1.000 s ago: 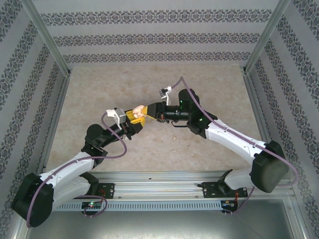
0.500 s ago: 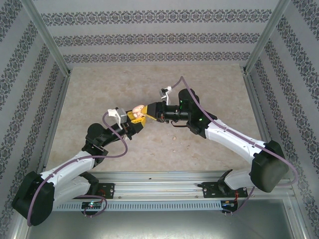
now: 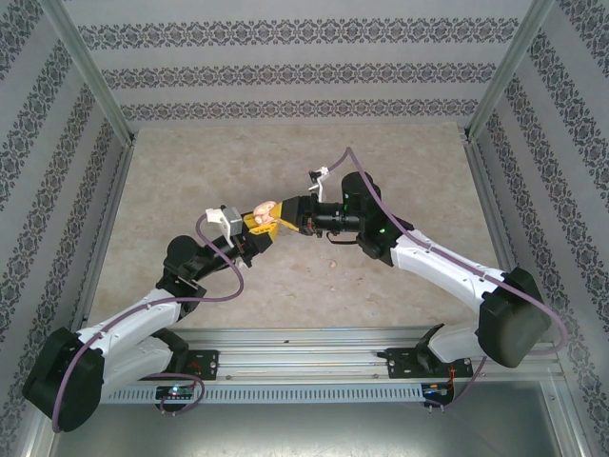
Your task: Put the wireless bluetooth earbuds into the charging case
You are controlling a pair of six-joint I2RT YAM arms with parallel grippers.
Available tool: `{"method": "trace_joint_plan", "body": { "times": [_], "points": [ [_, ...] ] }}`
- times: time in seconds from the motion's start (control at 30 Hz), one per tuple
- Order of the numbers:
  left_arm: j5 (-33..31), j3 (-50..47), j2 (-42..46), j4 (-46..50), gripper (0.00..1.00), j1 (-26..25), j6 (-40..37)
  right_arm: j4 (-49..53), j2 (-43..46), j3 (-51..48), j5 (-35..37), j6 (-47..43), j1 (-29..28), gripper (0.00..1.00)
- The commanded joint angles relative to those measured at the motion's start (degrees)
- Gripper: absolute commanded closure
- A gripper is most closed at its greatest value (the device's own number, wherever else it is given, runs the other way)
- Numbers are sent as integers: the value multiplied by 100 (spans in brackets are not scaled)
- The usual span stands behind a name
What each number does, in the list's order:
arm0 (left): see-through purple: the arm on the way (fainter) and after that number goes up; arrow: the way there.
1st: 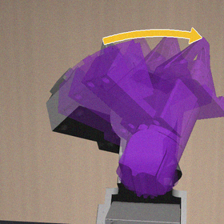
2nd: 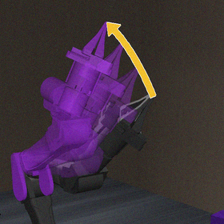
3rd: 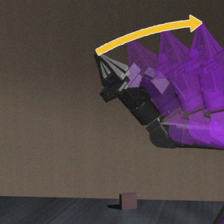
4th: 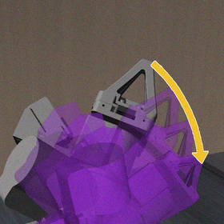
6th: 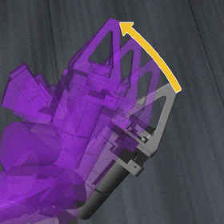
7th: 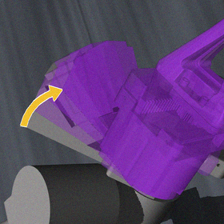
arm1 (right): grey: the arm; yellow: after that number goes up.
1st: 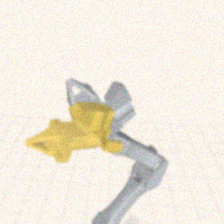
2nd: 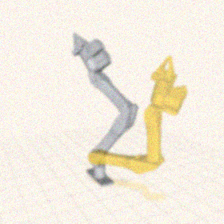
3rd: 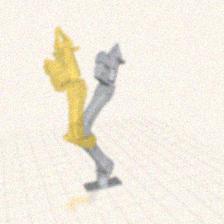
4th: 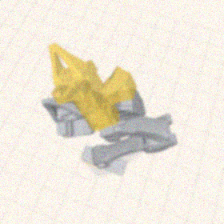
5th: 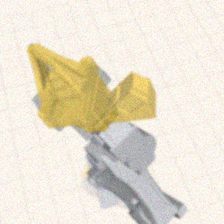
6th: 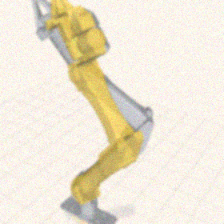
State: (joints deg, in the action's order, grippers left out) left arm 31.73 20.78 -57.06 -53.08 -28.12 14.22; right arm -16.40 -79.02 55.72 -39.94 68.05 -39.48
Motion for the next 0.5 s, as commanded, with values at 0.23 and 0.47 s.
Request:
{"method": "trace_joint_plan", "body": {
  "times": [0.23,0.47],
  "points": [
    [372,77,90,-443,90,-45,54,457,118,-92,206,-410,31,67],
    [484,102,176,-97,92,-49,-20,2418,934,332,895,-2022,75,45]
  ]
}}
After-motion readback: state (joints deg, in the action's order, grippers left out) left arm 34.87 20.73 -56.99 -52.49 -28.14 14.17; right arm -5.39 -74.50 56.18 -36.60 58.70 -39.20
